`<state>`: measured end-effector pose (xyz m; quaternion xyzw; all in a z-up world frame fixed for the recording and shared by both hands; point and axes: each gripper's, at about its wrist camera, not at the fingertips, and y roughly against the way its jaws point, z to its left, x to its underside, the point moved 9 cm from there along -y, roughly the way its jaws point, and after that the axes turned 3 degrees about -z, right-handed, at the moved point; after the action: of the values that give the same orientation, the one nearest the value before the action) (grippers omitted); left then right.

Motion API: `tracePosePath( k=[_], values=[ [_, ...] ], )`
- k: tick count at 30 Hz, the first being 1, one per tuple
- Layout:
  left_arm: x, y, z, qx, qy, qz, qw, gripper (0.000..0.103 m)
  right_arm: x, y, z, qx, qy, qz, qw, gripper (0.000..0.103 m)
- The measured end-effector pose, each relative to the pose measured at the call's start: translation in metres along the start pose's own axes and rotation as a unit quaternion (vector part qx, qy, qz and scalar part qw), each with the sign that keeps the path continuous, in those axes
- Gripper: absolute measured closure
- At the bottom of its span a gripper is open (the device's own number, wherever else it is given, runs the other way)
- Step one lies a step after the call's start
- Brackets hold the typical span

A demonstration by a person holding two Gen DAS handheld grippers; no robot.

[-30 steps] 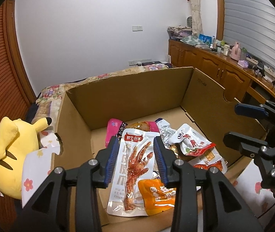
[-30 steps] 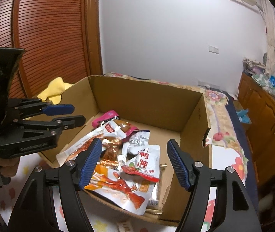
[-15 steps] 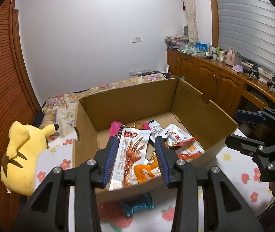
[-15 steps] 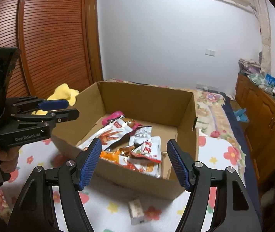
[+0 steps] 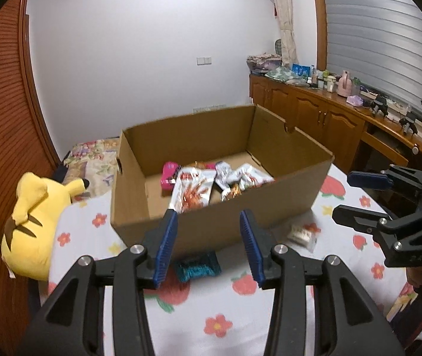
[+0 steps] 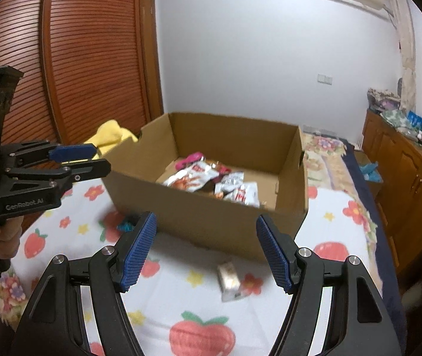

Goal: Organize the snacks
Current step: 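Lower the left tool to the teal candy while the right tool reaches the white bar, then close the left tool on the teal candy while the right tool grips the white bar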

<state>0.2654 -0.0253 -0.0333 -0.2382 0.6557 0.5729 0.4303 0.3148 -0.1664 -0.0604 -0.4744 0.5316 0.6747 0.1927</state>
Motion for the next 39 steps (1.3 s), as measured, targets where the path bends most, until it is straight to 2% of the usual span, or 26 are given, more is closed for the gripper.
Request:
tracePosePath(
  k=[7,13,15,22,25,29,39],
  values=[
    [0.037,-0.020,0.000,0.004,0.012,0.033,0.9994,0.060,0.038,-0.021,-0.004,-0.005,-0.008,0.044,0.999,0.034],
    [0.061,-0.046,0.003,0.005,0.021,0.064,0.9977,0.060,0.061,-0.048,-0.016,-0.001,-0.016,0.073,0.997,0.041],
    [0.066,-0.052,0.003,0.006,0.024,0.071,0.9972,0.060,0.069,-0.059,-0.019,0.000,-0.015,0.082,0.996,0.046],
    [0.077,-0.069,0.007,0.005,0.032,0.090,0.9954,0.060,0.078,-0.080,-0.024,0.003,-0.008,0.106,0.994,0.052],
    [0.080,-0.074,0.005,0.005,0.032,0.097,0.9948,0.060,0.081,-0.086,-0.024,0.003,0.004,0.116,0.993,0.059],
    [0.081,-0.079,0.006,0.006,0.033,0.101,0.9943,0.059,0.091,-0.092,-0.022,0.007,0.026,0.137,0.990,0.072],
    [0.082,-0.097,0.008,-0.004,0.037,0.113,0.9929,0.054,0.096,-0.087,-0.023,0.002,0.026,0.133,0.991,0.073]
  ],
)
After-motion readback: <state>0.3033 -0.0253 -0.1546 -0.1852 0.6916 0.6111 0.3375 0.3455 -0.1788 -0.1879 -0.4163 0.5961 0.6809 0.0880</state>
